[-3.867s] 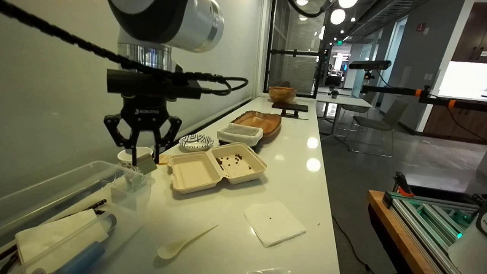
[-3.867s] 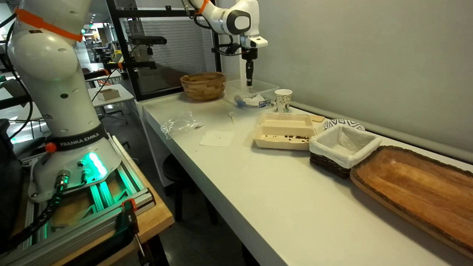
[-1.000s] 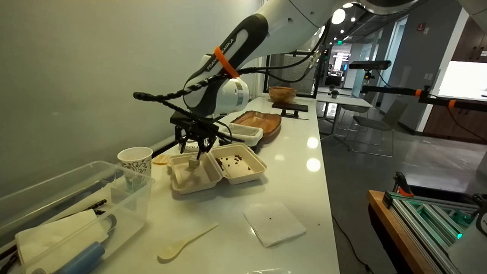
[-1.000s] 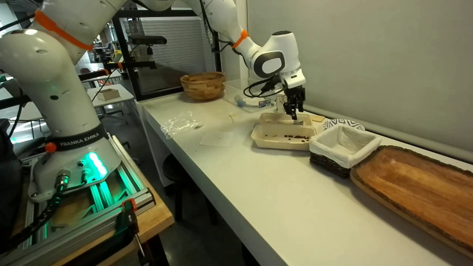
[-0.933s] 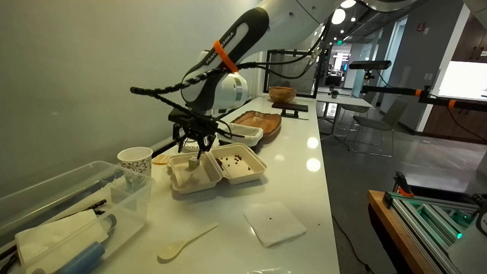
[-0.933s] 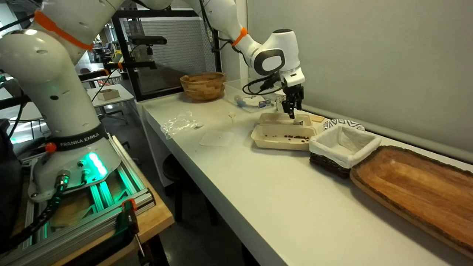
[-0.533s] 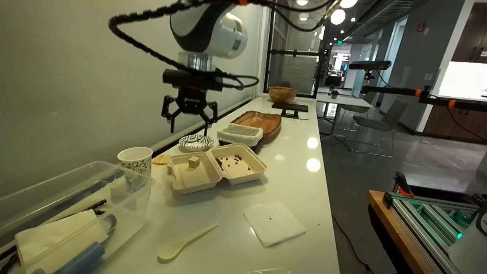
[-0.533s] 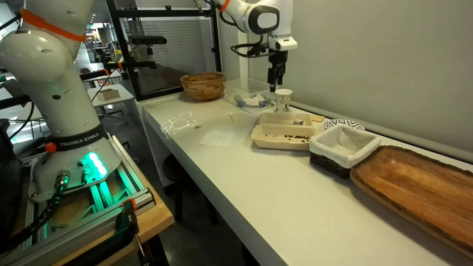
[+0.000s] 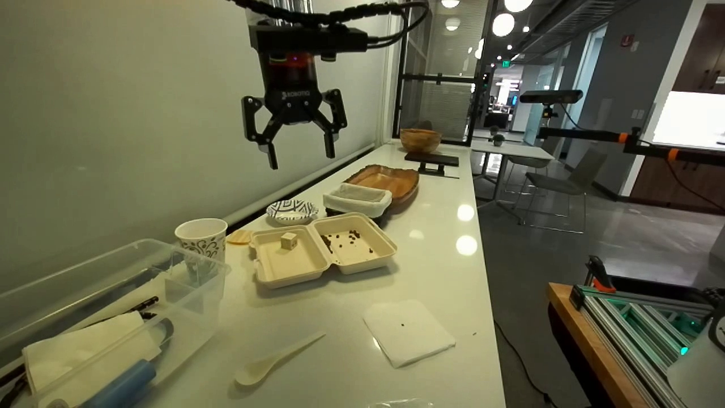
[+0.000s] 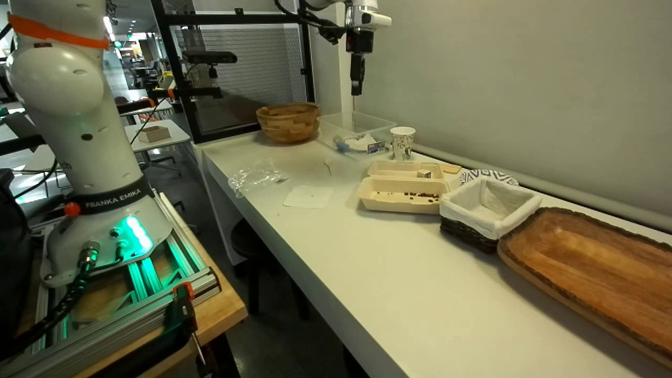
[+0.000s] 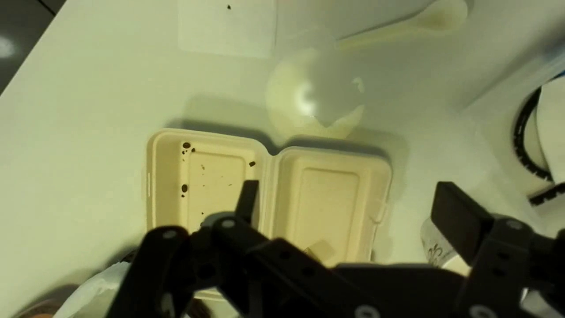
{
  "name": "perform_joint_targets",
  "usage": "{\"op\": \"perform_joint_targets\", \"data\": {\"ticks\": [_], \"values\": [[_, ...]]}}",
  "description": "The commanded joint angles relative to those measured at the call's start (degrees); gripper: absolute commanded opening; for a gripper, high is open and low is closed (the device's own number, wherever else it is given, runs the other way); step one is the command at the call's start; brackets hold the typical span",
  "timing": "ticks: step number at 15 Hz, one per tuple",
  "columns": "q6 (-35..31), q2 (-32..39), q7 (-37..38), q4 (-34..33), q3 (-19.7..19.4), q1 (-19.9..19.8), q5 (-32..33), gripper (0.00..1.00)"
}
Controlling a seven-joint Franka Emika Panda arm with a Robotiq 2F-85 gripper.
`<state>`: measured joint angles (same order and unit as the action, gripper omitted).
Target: Put the block inside the container
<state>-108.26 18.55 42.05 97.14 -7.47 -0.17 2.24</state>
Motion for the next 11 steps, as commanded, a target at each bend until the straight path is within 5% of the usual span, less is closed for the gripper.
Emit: {"op": "perform_joint_targets", "data": {"ticks": [1, 11], "values": [[0.8, -0.6, -1.5, 0.2, 0.9, 0.4, 0.6, 1.0], [0.9, -1.3, -4.4, 0.8, 1.7, 0.9, 1.2, 1.0]]}}
